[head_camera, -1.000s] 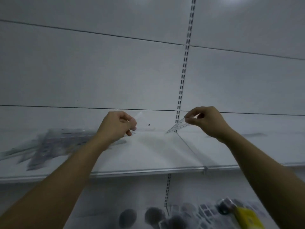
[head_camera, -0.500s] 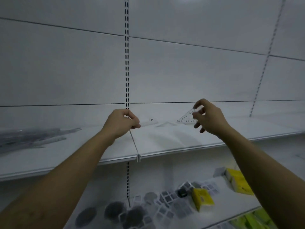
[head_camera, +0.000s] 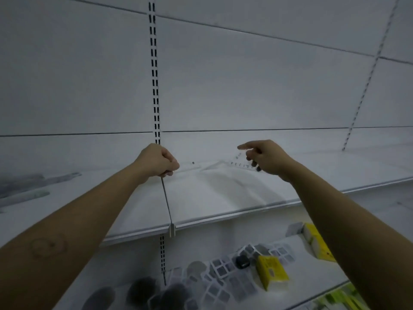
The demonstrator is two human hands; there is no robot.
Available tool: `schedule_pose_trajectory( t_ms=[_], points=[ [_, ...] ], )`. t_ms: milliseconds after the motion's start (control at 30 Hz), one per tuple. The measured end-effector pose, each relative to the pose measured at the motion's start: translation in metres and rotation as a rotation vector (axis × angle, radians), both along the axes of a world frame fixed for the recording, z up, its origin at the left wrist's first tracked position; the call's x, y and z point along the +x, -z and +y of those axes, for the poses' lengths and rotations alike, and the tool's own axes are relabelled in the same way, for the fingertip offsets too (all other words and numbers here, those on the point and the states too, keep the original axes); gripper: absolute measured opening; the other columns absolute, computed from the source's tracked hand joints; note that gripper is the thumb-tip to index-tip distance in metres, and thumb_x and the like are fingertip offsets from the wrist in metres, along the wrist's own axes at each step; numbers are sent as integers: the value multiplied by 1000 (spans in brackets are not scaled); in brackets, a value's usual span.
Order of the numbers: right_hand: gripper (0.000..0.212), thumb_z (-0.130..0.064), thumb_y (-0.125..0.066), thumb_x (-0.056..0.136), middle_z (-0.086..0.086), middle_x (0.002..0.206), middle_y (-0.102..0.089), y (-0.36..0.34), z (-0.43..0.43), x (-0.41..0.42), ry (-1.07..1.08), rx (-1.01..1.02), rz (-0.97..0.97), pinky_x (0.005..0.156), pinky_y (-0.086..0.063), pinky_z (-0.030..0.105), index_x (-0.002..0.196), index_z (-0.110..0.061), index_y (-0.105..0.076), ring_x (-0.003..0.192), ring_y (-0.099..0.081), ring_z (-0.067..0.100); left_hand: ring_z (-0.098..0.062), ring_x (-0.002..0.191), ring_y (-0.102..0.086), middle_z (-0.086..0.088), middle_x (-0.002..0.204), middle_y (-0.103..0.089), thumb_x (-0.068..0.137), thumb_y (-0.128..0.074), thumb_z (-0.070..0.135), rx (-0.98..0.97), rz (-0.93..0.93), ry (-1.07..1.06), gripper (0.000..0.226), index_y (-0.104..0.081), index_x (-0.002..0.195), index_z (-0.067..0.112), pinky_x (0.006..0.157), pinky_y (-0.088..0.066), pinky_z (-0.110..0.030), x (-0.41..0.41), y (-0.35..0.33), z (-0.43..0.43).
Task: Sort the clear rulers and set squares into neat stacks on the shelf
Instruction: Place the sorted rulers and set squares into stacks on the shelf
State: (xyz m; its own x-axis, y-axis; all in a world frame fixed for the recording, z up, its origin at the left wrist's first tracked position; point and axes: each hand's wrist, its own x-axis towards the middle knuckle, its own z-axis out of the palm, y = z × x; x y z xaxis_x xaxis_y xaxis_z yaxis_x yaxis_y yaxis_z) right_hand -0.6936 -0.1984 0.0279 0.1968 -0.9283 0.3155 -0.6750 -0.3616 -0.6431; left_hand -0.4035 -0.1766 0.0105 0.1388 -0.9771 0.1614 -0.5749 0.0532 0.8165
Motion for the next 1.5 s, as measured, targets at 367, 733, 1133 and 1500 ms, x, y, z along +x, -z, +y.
schedule_pose_trajectory(
  t_ms=[367,733,1133,1500],
  points=[
    [23,-33,-69,86,-2,98,-68,24,-119,46,-23,-22,311,59,-38,15,107,-22,-66,74,-57,9,-22,94,-58,-7,109,-61,87,-58,23,122,-562,-62,28,-61,112,11,74,-44,-25,21,35,-82],
    [49,-49,-60,88,-2,115,-61,55,-180,42,-323,-113,603,80,-39,21,129,-23,-56,92,-55,13,-20,78,-54,0,79,-49,89,-54,28,365,-1054,-152,16,-54,84,13,64,-39,-28,-9,17,-112],
    [22,8,-63,83,19,75,-61,18,-157,30,-271,348,-642,58,-59,41,86,-7,-47,62,-69,33,-9,73,-66,9,84,-70,87,-48,63,-139,-231,-85,41,-62,93,25,60,-48,-25,-78,23,-120],
    [32,-28,-67,88,4,97,-69,22,-153,21,-294,295,-408,67,-61,34,115,-13,-58,75,-71,17,-8,56,-45,-1,68,-53,98,-50,19,-39,-26,53,25,-71,107,29,58,-38,-26,-73,31,-108]
  ],
)
